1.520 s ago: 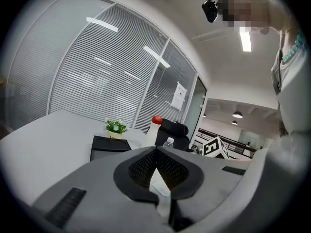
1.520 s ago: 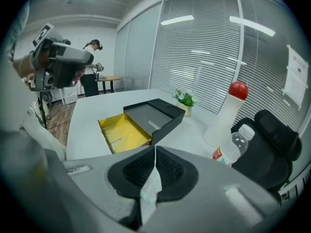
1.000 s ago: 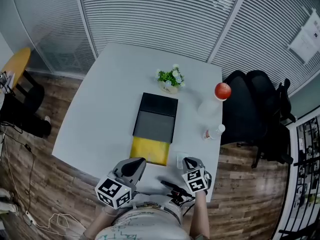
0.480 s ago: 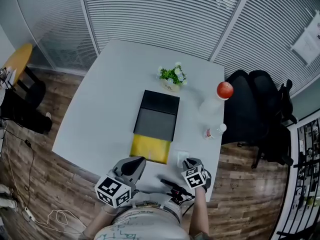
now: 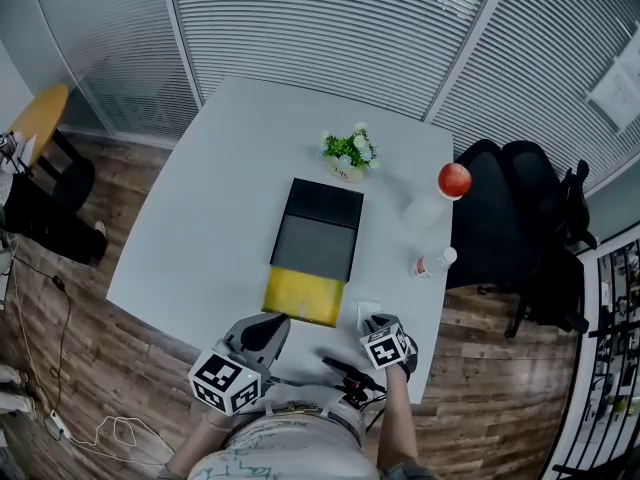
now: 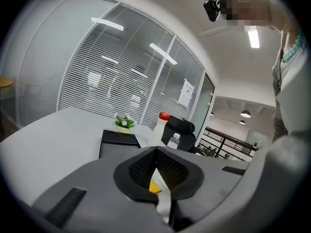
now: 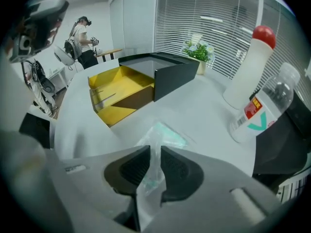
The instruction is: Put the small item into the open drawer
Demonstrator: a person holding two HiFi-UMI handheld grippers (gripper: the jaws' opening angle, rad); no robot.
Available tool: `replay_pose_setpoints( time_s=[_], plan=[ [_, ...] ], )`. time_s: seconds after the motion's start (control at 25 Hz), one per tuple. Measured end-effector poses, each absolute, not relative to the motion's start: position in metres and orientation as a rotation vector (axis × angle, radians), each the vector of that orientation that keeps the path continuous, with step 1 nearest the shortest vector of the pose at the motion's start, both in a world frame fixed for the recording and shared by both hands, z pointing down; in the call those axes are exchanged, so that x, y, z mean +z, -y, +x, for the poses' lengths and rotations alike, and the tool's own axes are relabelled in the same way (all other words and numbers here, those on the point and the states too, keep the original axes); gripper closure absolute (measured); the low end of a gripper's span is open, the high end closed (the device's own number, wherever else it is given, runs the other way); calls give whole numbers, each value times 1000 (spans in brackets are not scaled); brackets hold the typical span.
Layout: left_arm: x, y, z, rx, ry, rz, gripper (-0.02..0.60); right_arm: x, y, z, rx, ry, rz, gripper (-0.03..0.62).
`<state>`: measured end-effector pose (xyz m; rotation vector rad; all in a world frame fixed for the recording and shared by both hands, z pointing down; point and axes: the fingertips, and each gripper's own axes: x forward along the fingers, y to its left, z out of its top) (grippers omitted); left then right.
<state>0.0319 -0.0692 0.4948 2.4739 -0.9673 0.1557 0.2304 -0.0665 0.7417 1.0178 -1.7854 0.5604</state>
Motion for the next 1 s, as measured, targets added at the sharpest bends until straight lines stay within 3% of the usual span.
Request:
replay_pose_setpoints(
  time_s=[0.36,1.0],
  plan=[
    [493,70,35,148,939,2486,584,739,69,231,595,1795,1073,580],
    [489,65,40,141,875,2504,584,712,66,233,551,1809,1096,585]
  ],
)
